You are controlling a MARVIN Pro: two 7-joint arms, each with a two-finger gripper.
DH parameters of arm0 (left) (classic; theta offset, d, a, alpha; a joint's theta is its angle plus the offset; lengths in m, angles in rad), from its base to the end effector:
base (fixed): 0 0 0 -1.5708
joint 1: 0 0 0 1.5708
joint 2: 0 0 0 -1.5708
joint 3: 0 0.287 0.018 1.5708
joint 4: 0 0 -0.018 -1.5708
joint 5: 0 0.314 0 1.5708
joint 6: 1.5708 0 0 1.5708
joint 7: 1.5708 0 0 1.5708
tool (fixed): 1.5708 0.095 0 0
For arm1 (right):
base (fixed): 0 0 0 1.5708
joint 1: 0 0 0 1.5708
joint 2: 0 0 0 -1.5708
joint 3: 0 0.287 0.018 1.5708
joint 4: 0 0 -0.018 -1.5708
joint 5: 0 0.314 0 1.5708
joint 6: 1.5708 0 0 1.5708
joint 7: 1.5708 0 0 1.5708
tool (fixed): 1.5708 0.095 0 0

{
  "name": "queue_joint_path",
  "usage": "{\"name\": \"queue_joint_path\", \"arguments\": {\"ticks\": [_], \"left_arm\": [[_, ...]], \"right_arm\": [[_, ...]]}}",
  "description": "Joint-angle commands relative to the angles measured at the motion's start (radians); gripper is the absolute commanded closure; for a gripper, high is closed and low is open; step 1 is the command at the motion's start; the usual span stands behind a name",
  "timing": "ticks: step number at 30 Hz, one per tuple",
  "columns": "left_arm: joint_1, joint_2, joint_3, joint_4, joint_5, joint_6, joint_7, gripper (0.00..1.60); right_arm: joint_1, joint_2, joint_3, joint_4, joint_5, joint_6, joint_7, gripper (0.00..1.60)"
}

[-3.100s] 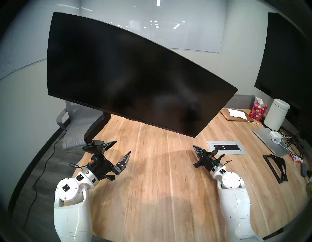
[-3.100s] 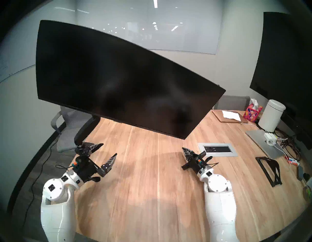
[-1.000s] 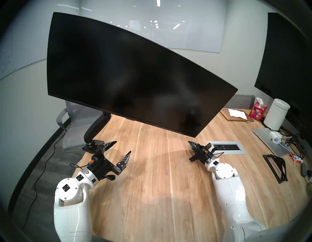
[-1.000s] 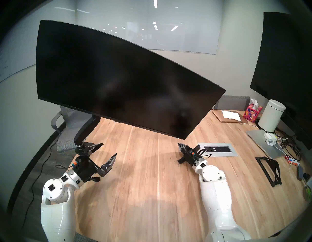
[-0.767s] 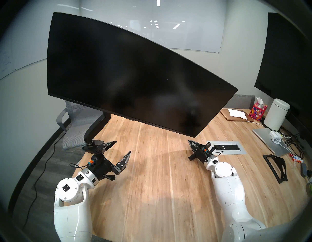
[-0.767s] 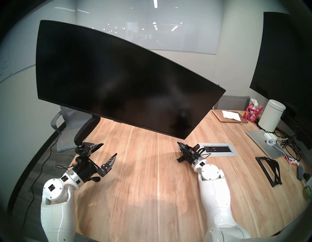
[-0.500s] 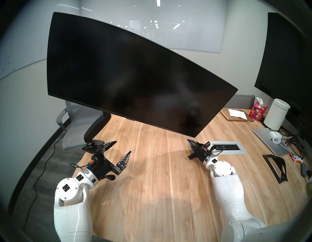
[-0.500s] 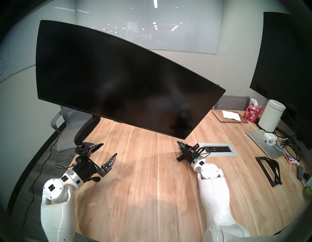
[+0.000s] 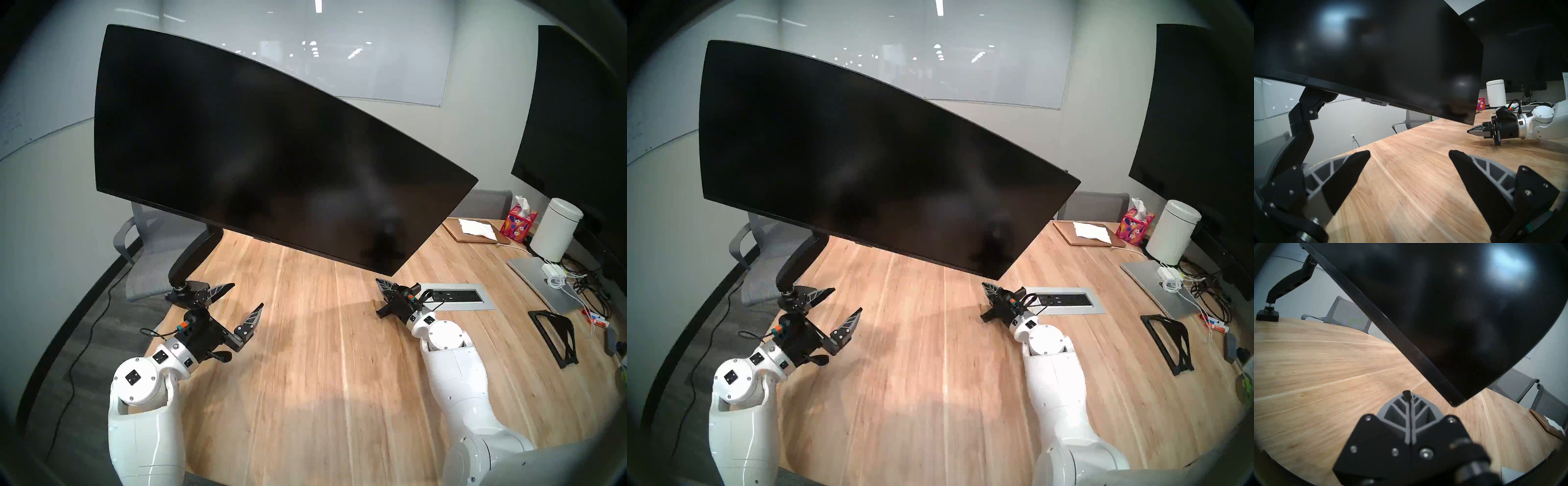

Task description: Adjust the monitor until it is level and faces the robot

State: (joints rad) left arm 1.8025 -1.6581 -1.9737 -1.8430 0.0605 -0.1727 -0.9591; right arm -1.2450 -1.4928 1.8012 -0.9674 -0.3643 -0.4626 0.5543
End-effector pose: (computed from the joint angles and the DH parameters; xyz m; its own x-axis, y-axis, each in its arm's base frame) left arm 0.3188 0.0576 -0.2877 -0.1516 -0.1439 0.9779 -0.5099 -0.8361 -0.2021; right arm 0.4834 -0.0580 -0.3697 -0.1257 0.3585 0.9250 0.4043 -0.8330 0.3777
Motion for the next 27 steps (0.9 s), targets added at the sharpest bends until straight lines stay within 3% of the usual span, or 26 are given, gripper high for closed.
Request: {"name": "queue_joint_path", "arguments": {"ticks": [1,27], "left_arm": [[0.000,0.002,0.002,-0.014,-0.002,0.000,0.002,0.00],[0.000,0.002,0.002,-0.014,-0.002,0.000,0.002,0.00]], "right_arm": [[0.037,-0.003,0.005,-0.002,0.015,-0.003,0.001,1.60],[0.067,-0.008,0.032,0.040,0.023,-0.010,0.012,1.60]]}}
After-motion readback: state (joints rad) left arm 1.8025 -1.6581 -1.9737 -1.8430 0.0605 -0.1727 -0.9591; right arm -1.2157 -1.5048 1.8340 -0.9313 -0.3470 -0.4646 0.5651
